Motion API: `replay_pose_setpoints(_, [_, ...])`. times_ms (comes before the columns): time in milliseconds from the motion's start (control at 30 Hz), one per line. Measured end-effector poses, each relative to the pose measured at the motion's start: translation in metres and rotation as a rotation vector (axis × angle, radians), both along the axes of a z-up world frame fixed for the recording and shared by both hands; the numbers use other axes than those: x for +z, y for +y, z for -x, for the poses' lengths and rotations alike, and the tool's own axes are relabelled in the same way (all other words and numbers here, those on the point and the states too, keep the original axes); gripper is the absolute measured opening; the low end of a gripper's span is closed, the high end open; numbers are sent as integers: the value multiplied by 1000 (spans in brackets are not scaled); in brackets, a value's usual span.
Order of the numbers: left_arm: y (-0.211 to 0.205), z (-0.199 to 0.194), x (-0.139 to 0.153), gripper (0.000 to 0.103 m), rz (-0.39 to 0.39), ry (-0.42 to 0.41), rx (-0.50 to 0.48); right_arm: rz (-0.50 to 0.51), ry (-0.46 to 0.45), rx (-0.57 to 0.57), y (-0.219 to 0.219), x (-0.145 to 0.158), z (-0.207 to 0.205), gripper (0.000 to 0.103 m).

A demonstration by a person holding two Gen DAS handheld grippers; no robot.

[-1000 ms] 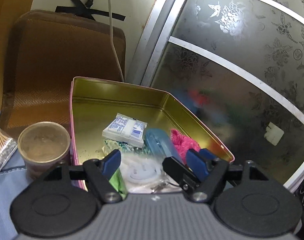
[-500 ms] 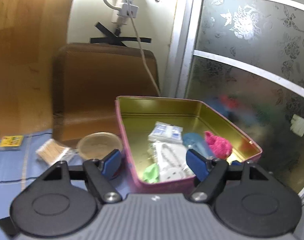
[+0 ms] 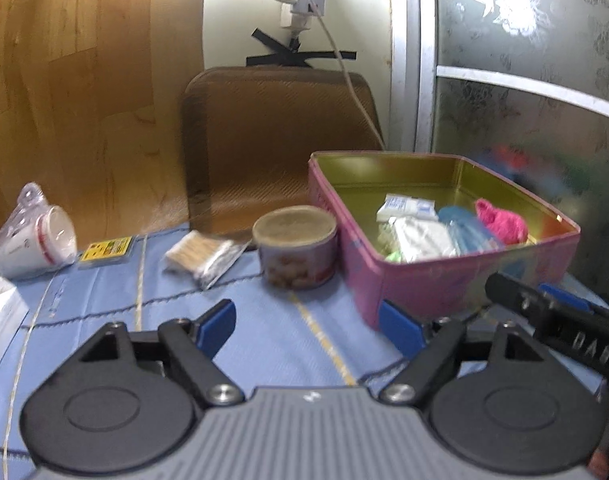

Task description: Organize soft objects

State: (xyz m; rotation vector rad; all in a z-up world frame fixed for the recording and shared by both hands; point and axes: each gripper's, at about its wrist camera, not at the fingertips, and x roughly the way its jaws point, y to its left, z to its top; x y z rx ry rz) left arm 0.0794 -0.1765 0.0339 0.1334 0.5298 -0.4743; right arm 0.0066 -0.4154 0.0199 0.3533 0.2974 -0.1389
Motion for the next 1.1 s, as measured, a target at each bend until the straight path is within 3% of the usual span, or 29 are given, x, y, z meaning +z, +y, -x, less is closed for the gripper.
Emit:
replay_pose_setpoints(200, [12, 8, -14, 84, -33, 12, 18, -53, 26, 7, 9, -4, 7, 80])
replay_pose_setpoints(667, [28, 13, -20, 88, -37, 9, 33, 48, -57, 13, 38, 9, 21, 82])
replay_pose_setpoints(1100, [32, 17, -18, 90, -26, 2, 28, 70, -58, 24, 45, 12, 20, 83])
